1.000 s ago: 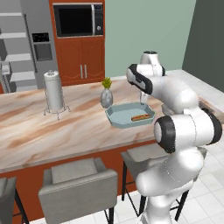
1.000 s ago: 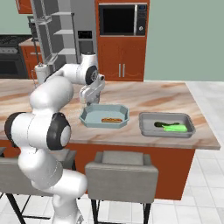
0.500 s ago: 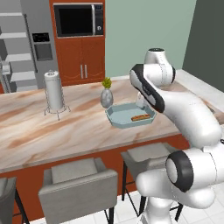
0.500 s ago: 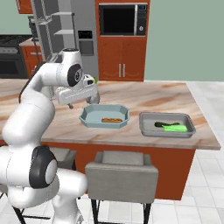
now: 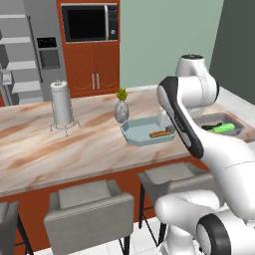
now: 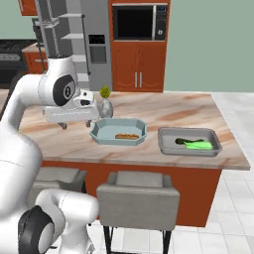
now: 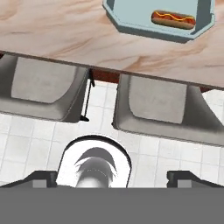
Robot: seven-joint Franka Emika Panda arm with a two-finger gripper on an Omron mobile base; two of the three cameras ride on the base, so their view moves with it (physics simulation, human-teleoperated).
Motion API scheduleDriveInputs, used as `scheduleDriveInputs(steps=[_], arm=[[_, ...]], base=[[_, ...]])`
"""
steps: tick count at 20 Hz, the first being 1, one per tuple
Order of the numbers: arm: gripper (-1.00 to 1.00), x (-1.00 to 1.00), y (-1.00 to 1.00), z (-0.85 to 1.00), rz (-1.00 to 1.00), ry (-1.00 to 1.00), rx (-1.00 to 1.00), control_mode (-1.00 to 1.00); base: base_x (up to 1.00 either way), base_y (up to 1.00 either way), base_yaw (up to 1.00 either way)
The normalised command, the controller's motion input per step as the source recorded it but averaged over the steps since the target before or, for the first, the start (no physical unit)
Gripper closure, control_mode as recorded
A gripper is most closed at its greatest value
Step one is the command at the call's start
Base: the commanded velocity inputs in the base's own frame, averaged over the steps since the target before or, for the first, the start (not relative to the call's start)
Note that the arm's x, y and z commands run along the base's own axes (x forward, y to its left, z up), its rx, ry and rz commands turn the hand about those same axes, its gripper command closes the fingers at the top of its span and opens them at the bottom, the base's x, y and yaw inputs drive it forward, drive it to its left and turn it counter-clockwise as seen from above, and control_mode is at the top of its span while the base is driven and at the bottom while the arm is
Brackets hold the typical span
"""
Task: Place the cold items (corn and squash) from the fridge in one tupperware on the dining counter. Place the warm items (hot dog and kebab skewer) in the stove area in another tupperware.
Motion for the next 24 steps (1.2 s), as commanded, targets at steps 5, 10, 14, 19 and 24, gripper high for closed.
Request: scheduleDriveInputs(steps=[5, 10, 14, 19, 24], arm=[[-1.0, -0.76, 0.11, 0.01, -0.32, 0.0, -0.09, -1.0], [-1.0, -0.63, 0.0, 0.01, -0.21, -0.02, 0.02, -1.0], [-1.0, -0.11, -0.07, 0.0, 0.0, -0.03, 0.17, -1.0], [-1.0, 0.0, 0.0, -0.06, 0.0, 0.0, 0.02, -1.0], [-1.0, 0.0, 0.0, 0.0, 0.0, 0.0, 0.0, -1.0]], base=[[0.0, 0.0, 0.0], [0.0, 0.0, 0.0], [0.0, 0.0, 0.0], [0.0, 0.0, 0.0], [0.0, 0.0, 0.0]])
